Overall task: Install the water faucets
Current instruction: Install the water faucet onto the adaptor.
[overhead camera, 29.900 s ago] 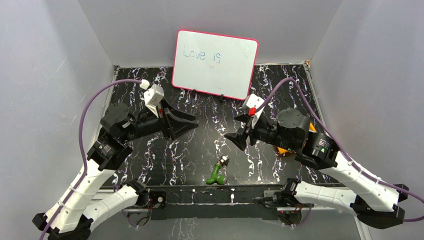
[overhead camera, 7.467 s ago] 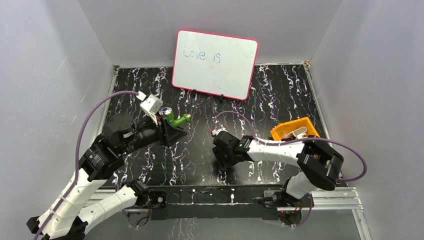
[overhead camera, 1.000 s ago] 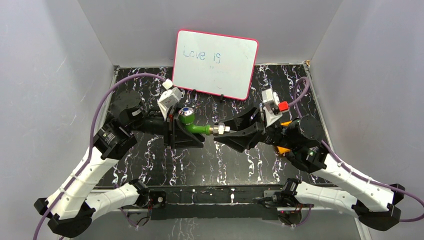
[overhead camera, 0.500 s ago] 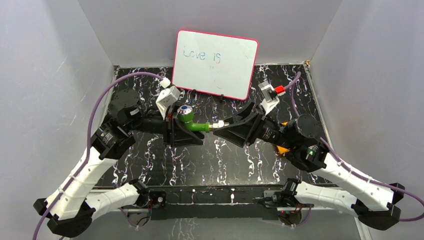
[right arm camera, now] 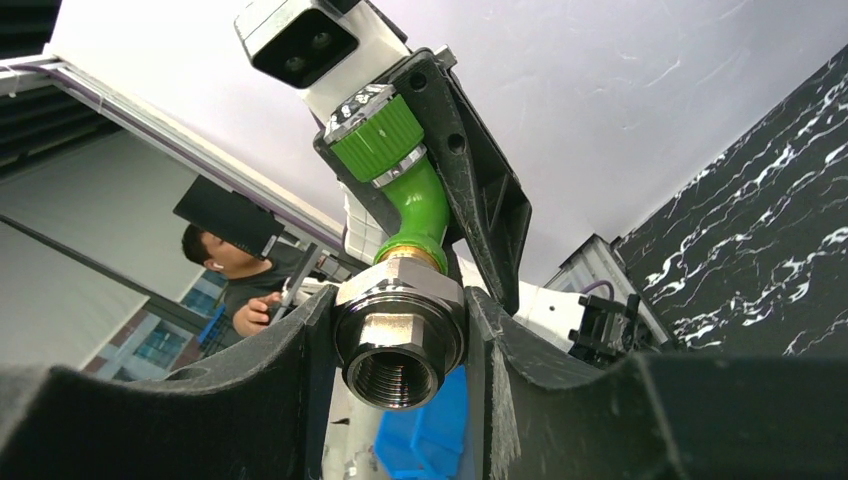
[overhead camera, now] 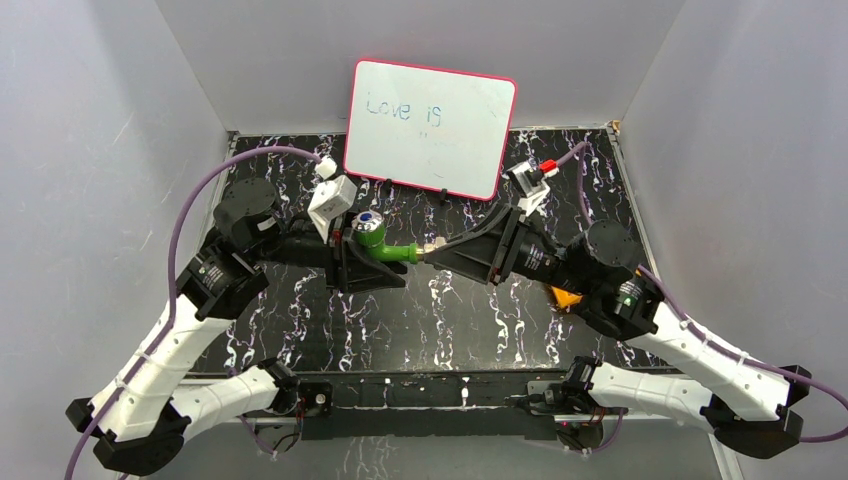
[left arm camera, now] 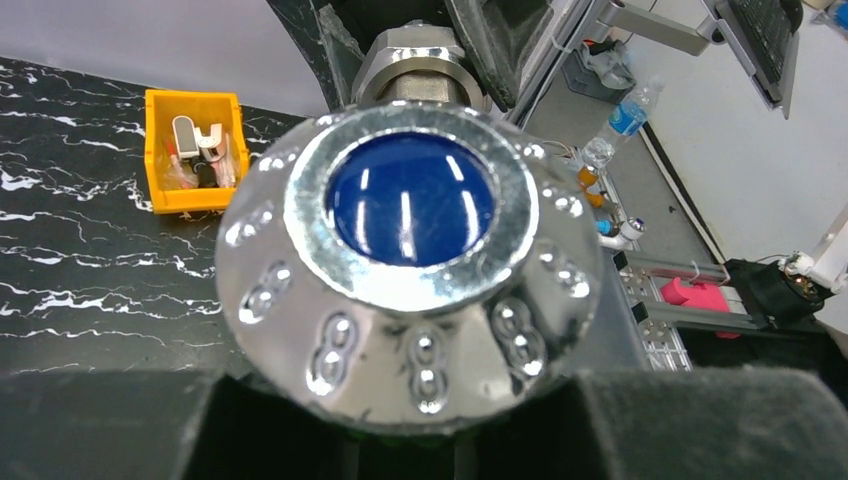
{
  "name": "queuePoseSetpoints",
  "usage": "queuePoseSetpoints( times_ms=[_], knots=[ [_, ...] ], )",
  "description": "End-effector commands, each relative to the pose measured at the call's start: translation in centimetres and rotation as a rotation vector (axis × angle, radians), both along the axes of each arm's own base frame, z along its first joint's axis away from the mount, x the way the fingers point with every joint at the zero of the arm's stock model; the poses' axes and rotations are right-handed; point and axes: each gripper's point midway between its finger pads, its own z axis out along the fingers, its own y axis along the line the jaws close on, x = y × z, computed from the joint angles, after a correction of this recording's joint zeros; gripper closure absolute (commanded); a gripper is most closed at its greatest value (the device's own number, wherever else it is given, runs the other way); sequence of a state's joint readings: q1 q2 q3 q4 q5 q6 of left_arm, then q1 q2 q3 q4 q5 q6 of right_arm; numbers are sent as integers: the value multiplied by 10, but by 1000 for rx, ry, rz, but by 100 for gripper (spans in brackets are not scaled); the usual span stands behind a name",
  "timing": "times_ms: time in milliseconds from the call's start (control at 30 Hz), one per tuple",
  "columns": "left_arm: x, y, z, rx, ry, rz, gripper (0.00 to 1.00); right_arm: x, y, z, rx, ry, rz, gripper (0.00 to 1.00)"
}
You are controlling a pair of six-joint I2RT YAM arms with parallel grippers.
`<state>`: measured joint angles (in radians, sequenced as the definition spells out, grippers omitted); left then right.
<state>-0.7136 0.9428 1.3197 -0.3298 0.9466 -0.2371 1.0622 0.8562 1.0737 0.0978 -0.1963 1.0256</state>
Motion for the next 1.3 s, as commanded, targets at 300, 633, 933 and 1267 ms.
queuePoseSetpoints(
  times_ms=[300,633,933,1267],
  knots=[
    [-1,3,1,-55,-240,-15,100,19,15,-18,-84,216,-50,100],
    [9,4,-7,-50,-359,18,100,18,19,-21,-74,236,-28,100],
    [17,13,-1,-129,-537,112,100,15,14,-20,-33,269,-17,100],
    [19,18,-1,-175,-631,154,100,12,12,-20,-25,270,-5,100]
  ],
)
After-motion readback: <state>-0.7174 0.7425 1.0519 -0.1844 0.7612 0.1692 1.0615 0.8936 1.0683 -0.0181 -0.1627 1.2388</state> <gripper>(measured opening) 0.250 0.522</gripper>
